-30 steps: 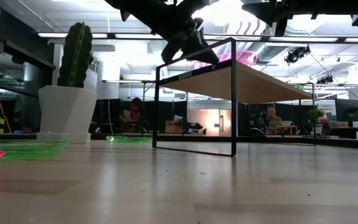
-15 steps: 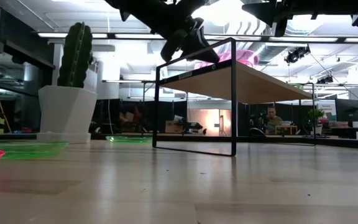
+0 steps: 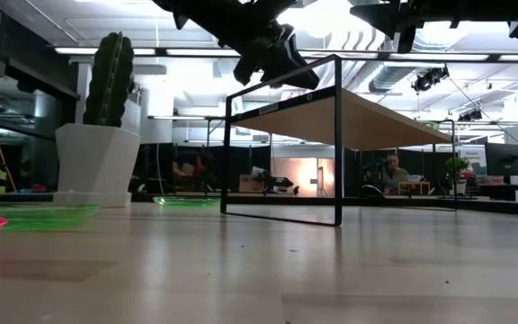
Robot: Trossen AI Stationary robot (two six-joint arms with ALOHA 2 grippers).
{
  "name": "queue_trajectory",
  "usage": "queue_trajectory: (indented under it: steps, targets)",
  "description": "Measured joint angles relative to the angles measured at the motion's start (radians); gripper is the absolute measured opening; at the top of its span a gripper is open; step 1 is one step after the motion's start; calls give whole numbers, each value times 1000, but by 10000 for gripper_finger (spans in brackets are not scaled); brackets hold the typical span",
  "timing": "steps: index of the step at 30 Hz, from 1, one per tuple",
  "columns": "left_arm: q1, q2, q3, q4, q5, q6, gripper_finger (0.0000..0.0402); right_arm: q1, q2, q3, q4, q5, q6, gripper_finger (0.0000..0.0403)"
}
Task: Place and stack plates onto a shelf
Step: Stack the top green plate on top of the green plate on the shelf
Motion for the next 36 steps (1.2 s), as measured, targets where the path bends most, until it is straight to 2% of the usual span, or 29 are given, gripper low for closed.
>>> queue_trajectory:
  steps: [3,7,11,14,16,18,22,24,27,30,32,36]
  targets:
    - [-14,-24,-2,-19,-112,14,97,0,0,0,-1,-1,0,179]
    - [-42,-134,-2,-111,-230,7,99,0,0,0,-17,-2,0,179]
    - [-62,-296,-2,-301,-201,-196,99,0,0,0,-23,-2,0,179]
    - [-61,-441,-21,-400,-73,-390,99,0,0,0,-24,-1,0,179]
    - [-61,-544,-90,-380,5,-455,97,0,0,0,-24,-1,0,179]
    - [-70,-638,-187,-283,32,-485,95,0,0,0,-24,-1,0,179]
    - [-83,-802,-420,-72,34,-498,91,0,0,0,-27,-1,0,179]
    - [-74,-849,-529,24,2,-498,90,0,0,0,-29,1,0,179]
    - [-50,-869,-621,146,-79,-504,90,0,0,0,-28,8,0,179]
    - [5,-836,-614,150,-144,-534,90,0,0,0,-24,31,0,179]
    - [52,-787,-569,96,-139,-547,90,0,0,0,-24,41,0,179]
    - [158,-641,-405,-112,-101,-551,90,0,0,0,-24,45,-1,179]
